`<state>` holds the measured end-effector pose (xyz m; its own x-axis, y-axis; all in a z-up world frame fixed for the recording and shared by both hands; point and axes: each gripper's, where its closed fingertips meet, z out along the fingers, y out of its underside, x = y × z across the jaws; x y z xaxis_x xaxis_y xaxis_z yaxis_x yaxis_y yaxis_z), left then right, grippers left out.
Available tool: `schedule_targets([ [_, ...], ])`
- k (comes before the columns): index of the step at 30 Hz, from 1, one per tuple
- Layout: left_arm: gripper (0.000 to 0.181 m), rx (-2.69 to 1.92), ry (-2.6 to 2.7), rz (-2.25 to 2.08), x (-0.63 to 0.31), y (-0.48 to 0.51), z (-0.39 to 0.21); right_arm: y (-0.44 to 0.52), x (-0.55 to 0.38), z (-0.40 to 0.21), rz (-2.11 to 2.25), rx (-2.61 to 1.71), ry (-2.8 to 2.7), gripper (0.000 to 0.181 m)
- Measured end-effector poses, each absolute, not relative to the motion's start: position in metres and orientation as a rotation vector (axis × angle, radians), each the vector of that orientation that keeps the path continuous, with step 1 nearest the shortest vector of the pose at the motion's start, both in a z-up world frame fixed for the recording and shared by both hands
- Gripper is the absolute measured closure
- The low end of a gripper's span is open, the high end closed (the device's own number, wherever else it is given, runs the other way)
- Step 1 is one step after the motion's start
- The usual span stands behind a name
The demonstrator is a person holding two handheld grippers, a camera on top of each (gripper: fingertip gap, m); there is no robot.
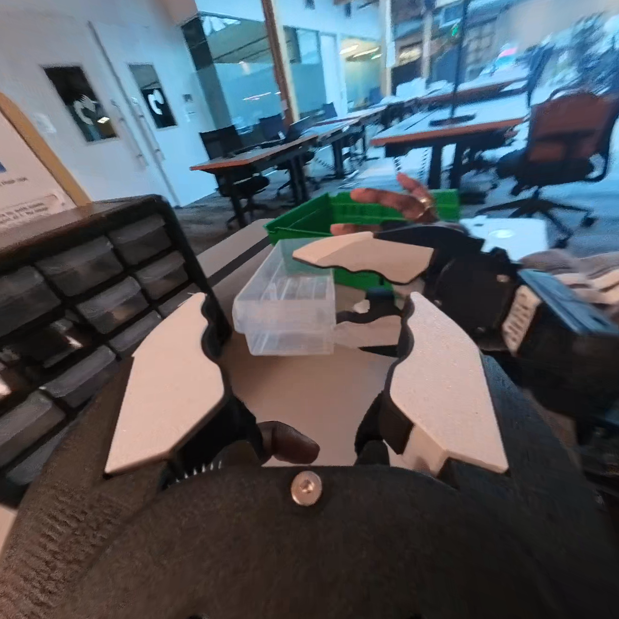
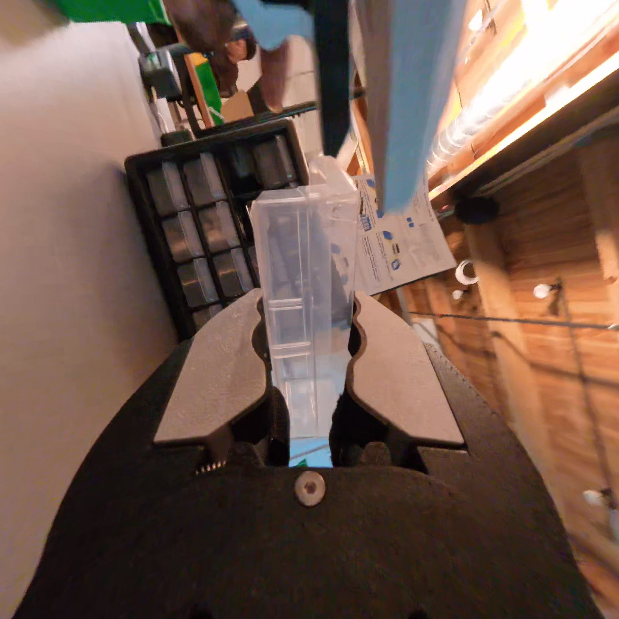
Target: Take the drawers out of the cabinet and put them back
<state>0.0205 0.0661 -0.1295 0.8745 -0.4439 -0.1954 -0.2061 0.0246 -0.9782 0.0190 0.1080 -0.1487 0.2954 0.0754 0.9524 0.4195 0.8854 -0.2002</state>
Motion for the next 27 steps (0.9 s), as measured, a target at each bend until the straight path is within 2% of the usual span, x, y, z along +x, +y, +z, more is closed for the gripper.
schedule_targets([
  [5, 0.081, -1.682, 0.447, -0.22, 0.015, 0.085, -0.153, 0.092, 0.016, -0.145, -0.275, -0.38, -1.237, 0.135],
  [6, 0.095, -1.665, 0.469, -0.225, 0.016, 0.084, -0.154, 0.09, 0.016, -0.145, -0.259, -0.38, -1.237, 0.135],
  [7, 0.102, -1.624, 0.486, -0.222, 0.018, 0.083, -0.151, 0.089, 0.015, -0.146, -0.247, -0.377, -1.242, 0.135],
  [11, 0.103, -1.597, 0.512, -0.275, 0.019, 0.079, -0.146, 0.082, 0.015, -0.145, -0.161, -0.366, -1.247, 0.135],
  [12, 0.103, -1.599, 0.5, -0.296, 0.017, 0.078, -0.143, 0.08, 0.016, -0.144, -0.115, -0.368, -1.242, 0.132],
  [14, 0.103, -1.593, 0.478, -0.306, 0.01, 0.075, -0.139, 0.082, 0.018, -0.14, -0.06, -0.403, -1.228, 0.111],
  [16, 0.104, -1.588, 0.462, -0.34, 0.008, 0.072, -0.135, 0.093, 0.019, -0.142, -0.082, -0.457, -1.234, 0.105],
  [17, 0.103, -1.588, 0.461, -0.366, 0.009, 0.069, -0.135, 0.099, 0.018, -0.146, -0.115, -0.472, -1.251, 0.106],
  [19, 0.103, -1.588, 0.466, -0.366, 0.011, 0.068, -0.136, 0.102, 0.016, -0.153, -0.177, -0.463, -1.288, 0.132],
  [22, 0.103, -1.532, 0.62, -0.252, 0.015, 0.062, -0.135, 0.101, 0.018, -0.151, -0.17, -0.462, -1.29, 0.133],
  [23, 0.096, -1.504, 0.707, -0.155, 0.013, 0.059, -0.134, 0.101, 0.019, -0.149, -0.141, -0.478, -1.286, 0.133],
  [25, 0.08, -1.397, 0.896, 0.185, 0.001, 0.056, -0.133, 0.105, 0.019, -0.155, -0.046, -0.563, -1.336, 0.133],
  [27, 0.081, -1.239, 1.089, 0.548, -0.006, 0.052, -0.133, 0.108, 0.018, -0.162, 0.008, -0.586, -1.38, 0.133],
])
